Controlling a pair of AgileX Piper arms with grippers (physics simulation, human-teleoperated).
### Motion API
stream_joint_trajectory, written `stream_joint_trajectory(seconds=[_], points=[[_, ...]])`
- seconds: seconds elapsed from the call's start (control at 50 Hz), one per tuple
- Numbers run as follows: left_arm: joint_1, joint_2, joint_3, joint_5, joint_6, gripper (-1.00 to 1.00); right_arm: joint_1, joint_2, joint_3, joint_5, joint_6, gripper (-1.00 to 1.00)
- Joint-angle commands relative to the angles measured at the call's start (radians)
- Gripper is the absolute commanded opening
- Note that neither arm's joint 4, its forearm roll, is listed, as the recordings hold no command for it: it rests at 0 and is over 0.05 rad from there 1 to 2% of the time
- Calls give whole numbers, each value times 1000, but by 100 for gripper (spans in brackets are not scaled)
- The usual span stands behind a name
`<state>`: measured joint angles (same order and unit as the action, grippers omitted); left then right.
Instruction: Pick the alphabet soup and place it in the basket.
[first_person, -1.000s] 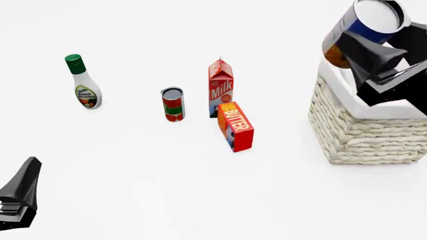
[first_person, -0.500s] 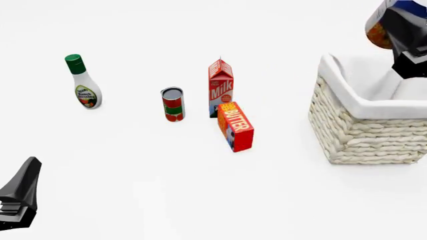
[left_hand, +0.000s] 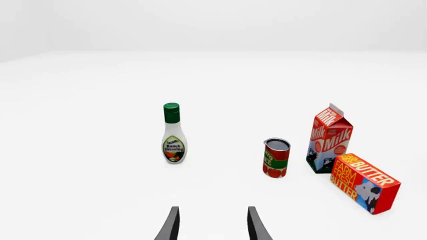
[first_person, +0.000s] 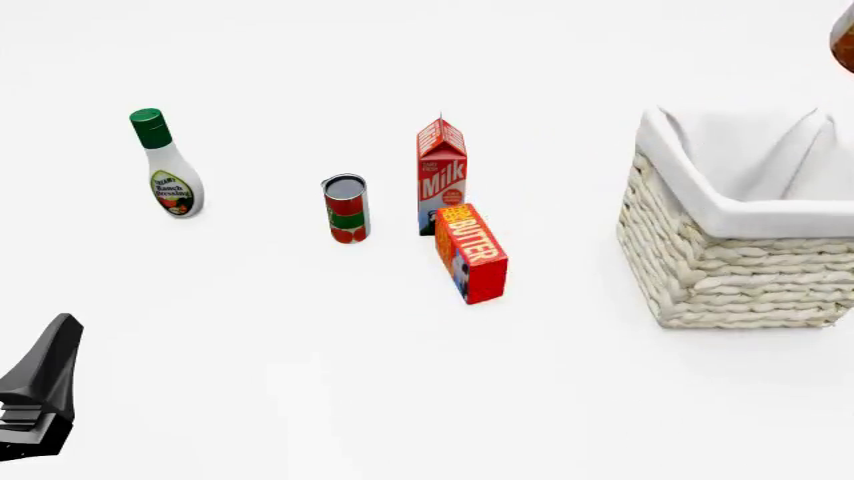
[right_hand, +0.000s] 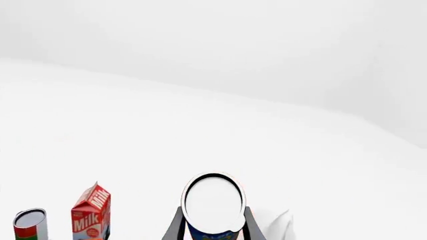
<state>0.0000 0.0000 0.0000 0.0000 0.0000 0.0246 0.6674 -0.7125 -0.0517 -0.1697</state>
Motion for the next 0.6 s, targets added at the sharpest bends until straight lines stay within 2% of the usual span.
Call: stream_joint_trajectory(seconds=[0.02, 0.24, 0.38, 0.6], points=[[0, 0, 0, 0, 0, 100, -85, 0, -12, 8, 13, -100], [0, 0, 0, 0, 0, 100, -129, 66, 4, -39, 2, -100], [0, 0, 0, 0, 0, 100, -133, 123, 17, -68, -52, -100], [0, 0, 0, 0, 0, 100, -145, 210, 2, -87, -83, -100]])
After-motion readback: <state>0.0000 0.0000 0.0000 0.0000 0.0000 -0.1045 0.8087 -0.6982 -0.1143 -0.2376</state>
